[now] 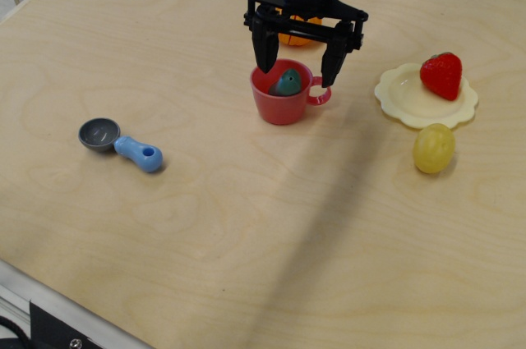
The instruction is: Take cucumber out of cup
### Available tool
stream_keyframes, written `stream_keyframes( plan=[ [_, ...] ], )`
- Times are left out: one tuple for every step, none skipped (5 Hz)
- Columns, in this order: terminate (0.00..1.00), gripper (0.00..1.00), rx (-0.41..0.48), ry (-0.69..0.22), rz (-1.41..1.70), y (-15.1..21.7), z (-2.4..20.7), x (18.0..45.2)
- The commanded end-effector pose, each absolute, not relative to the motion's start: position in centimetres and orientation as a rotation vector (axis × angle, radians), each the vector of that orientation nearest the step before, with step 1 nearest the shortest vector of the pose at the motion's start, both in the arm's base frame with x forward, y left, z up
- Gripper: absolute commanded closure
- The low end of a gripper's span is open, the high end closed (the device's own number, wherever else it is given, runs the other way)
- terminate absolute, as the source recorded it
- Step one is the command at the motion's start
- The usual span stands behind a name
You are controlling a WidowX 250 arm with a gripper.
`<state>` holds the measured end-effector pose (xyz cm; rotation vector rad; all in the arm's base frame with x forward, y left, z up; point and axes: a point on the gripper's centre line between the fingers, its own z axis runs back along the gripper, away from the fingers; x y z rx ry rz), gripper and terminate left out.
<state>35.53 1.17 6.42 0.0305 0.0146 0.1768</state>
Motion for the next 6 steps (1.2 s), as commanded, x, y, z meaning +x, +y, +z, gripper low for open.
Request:
stream_keyframes(
  plan=[
    [0.0,0.0,0.049,-0.032,0.19,1.69,7.33,36.3],
    [0.0,0.0,0.058,-0.019,0.184,1.62,6.76,36.49],
    [0.0,0.0,0.065,-0.02,0.196,1.73,6.7,36.48],
    [0.0,1.0,0.066,-0.019,0.208,1.98,6.77,36.43],
    [0.0,1.0,0.064,-0.018,0.218,2.27,6.72,36.42],
    [0.0,1.0,0.059,-0.024,0.227,2.53,7.02,36.4]
  ],
)
